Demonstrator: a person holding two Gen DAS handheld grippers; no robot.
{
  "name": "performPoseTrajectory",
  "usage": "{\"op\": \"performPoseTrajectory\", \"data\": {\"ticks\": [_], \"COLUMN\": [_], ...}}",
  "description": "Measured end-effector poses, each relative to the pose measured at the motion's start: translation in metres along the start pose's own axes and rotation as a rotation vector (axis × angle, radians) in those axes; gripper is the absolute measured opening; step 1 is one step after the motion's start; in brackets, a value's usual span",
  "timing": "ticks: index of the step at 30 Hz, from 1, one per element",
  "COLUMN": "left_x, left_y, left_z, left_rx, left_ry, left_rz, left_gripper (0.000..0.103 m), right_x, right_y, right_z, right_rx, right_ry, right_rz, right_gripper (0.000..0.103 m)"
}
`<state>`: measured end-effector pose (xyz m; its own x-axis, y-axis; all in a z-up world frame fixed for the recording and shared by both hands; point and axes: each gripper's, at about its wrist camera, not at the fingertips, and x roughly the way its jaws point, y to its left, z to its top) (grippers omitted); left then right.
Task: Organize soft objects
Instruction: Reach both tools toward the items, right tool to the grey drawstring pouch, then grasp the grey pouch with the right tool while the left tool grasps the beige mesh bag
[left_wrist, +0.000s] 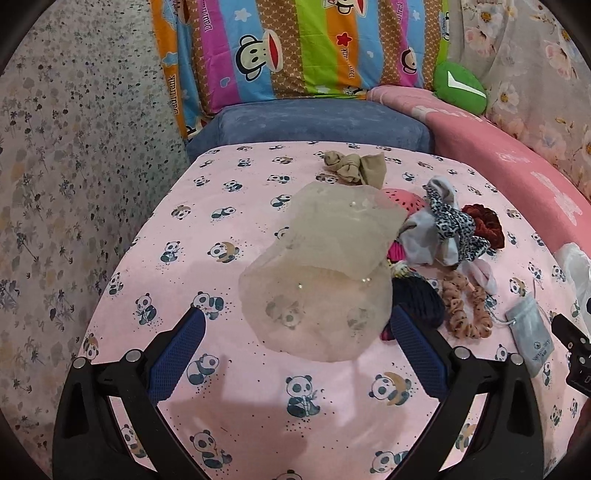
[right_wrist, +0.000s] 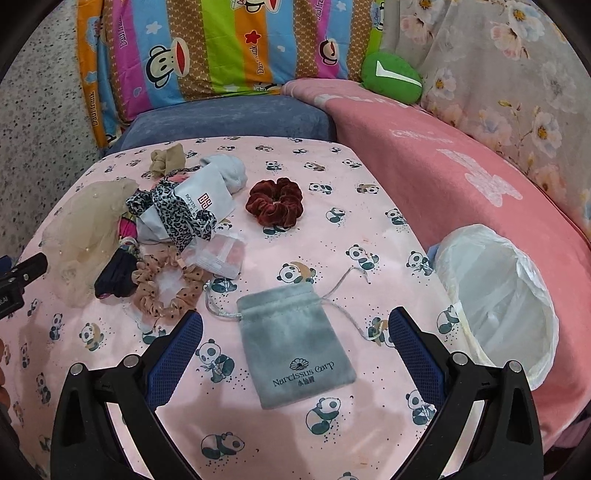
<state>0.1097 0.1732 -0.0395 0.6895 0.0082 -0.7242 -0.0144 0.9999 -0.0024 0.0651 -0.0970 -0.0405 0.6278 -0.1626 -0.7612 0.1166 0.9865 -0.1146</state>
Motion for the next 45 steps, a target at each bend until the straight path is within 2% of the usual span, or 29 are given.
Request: {"op": "performPoseTrajectory", "data": {"ticks": [8, 16, 18, 21, 24, 26, 29, 32, 37, 39, 40, 41, 42, 45], "left_x": [0.021, 0.014, 0.014, 0.016, 0.016, 0.016, 0.020, 0.024, 0.021, 0.024, 0.026, 0.027, 0.029, 0.034], "left_y": [-0.006, -0.059, -0.073, -0.088, -0.098, -0.105, -0.116, -0.121, -0.098, -0.087, -0.082, -0.077, -0.072, -0.061], "left_z": [0.017, -0.001, -0.007, -0.013, -0.014, -0.013, -0.011, -0.013, -0.014, -0.014, -0.015, -0.015, -0.015, -0.014], "left_rx": [-0.008, 0.056, 0.069, 0.083, 0.090, 0.091, 0.102, 0.110, 0.052, 0.035, 0.028, 0.020, 0.009, -0.018], "left_ry": [0.005, 0.026, 0.041, 0.057, 0.060, 0.055, 0.064, 0.088, 0.081, 0.088, 0.093, 0.097, 0.103, 0.116], "left_rz": [-0.013, -0.129, -0.149, -0.169, -0.178, -0.181, -0.189, -0.188, -0.157, -0.136, -0.122, -0.113, -0.106, -0.103], "left_gripper": [0.096, 0.096, 0.096, 0.096, 0.096, 0.095, 0.090, 0.086, 0.086, 0.086, 0.086, 0.086, 0.086, 0.086], "right_x": [0.027, 0.046, 0.049, 0.055, 0.054, 0.053, 0.052, 0.051, 0.046, 0.043, 0.042, 0.040, 0.037, 0.032], "right_y": [-0.006, -0.014, -0.014, -0.014, -0.016, -0.017, -0.022, -0.028, -0.032, -0.031, -0.030, -0.029, -0.028, -0.019], "right_z": [-0.001, -0.015, -0.019, -0.026, -0.028, -0.028, -0.027, -0.026, -0.024, -0.024, -0.024, -0.024, -0.024, -0.024], "right_rx": [0.013, 0.015, 0.011, 0.000, 0.017, 0.010, 0.023, 0.044, 0.049, 0.044, 0.044, 0.047, 0.050, 0.018], "right_ry": [0.030, 0.077, 0.096, 0.129, 0.130, 0.131, 0.137, 0.139, 0.123, 0.120, 0.122, 0.117, 0.104, 0.091], "right_rz": [-0.010, 0.009, 0.022, 0.048, 0.086, 0.096, 0.107, 0.128, 0.145, 0.145, 0.142, 0.142, 0.143, 0.151], "right_gripper": [0.096, 0.094, 0.084, 0.059, 0.046, 0.026, 0.009, 0.006, 0.007, 0.023, 0.049, 0.070, 0.074, 0.079]}}
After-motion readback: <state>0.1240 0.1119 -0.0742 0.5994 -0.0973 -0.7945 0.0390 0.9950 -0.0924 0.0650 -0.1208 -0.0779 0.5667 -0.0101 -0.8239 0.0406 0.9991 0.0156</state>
